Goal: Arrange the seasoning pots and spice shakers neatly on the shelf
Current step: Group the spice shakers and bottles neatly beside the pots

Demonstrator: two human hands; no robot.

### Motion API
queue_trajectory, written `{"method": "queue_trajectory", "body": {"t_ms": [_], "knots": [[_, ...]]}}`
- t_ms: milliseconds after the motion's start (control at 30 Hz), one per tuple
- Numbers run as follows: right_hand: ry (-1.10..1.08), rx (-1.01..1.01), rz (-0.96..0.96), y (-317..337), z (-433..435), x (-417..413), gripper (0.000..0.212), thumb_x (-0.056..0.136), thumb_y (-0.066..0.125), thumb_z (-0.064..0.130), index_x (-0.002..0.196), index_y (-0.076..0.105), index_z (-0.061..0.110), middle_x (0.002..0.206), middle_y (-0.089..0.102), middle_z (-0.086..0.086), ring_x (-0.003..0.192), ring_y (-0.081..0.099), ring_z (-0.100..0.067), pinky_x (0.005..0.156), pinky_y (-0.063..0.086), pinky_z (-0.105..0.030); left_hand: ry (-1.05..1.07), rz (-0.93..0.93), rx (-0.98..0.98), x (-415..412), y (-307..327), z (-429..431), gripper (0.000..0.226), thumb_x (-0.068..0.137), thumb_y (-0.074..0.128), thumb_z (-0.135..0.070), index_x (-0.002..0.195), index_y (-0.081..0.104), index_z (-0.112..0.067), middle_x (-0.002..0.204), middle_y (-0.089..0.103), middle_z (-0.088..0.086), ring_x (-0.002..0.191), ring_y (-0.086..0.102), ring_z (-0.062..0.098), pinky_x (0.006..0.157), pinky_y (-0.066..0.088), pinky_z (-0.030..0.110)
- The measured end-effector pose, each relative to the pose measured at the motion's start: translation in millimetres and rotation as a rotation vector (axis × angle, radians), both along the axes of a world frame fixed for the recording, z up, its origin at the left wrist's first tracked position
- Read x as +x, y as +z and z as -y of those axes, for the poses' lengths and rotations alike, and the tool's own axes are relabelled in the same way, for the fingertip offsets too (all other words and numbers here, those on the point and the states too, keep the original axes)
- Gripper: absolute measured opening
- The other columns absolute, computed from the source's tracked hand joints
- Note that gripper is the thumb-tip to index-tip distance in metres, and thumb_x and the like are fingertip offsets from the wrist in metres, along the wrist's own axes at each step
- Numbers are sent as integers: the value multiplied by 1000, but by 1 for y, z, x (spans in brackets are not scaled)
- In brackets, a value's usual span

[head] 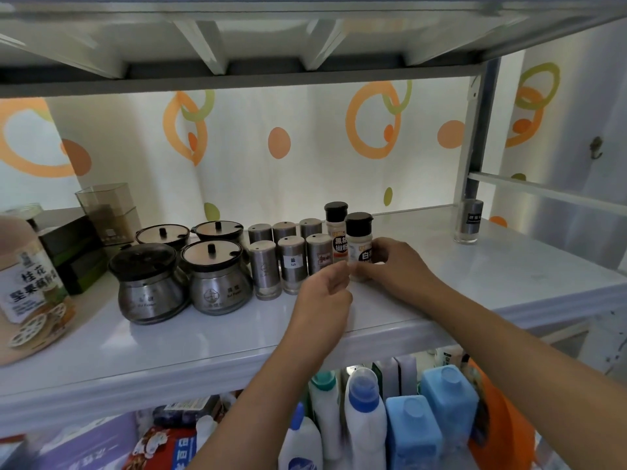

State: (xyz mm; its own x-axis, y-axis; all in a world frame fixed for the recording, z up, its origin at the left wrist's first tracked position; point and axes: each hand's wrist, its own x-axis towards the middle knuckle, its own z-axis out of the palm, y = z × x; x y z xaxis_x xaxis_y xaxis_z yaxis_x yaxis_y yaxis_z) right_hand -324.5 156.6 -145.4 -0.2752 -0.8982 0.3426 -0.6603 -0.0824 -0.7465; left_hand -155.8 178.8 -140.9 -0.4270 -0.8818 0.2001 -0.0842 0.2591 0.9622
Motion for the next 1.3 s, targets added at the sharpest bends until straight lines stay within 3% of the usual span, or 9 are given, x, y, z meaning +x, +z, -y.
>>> {"method": "queue_trajectory", "body": {"t_ms": [167,433,767,933,1133,1300], "knots": [[25,-61,81,1,-4,1,52,81,74,31,127,51,28,103,62,16,92,61,-4,72,46,-19,2,-45,22,5,-1,0,58,91,41,11,144,44,-13,141,53,-4,128,50,3,111,36,23],[64,-38,25,0,-6,2,47,80,76,34,121,55,26,100,64,16,89,61,0,70,45,-16,58,-86,28,3,-2,-1,54,90,41,13,136,53,-12,119,60,-11,119,55,4,103,40,17],[78,-50,-43,1,-8,5,42,78,77,35,114,57,24,90,62,18,79,58,5,62,38,-10,62,-82,44,3,-3,1,57,88,39,16,140,48,-8,138,57,2,124,54,8,108,39,22],[85,-33,-79,0,-8,5,44,79,75,40,115,57,22,92,60,17,81,56,3,65,37,-14,44,-88,47,3,-1,-1,56,88,38,18,136,52,-7,112,62,-15,98,56,-12,87,43,2],[75,-24,-108,-1,-8,4,43,79,75,42,112,57,22,92,60,15,81,56,1,64,38,-15,46,-86,66,3,0,-1,54,88,40,16,137,51,-7,113,59,-13,100,57,-8,96,42,10],[63,-24,-116,-2,-7,4,44,79,75,44,112,57,21,94,62,11,83,57,-1,64,38,-17,37,-80,81,3,3,-2,53,89,40,16,136,51,-6,108,61,-16,93,57,-14,86,44,4]]}}
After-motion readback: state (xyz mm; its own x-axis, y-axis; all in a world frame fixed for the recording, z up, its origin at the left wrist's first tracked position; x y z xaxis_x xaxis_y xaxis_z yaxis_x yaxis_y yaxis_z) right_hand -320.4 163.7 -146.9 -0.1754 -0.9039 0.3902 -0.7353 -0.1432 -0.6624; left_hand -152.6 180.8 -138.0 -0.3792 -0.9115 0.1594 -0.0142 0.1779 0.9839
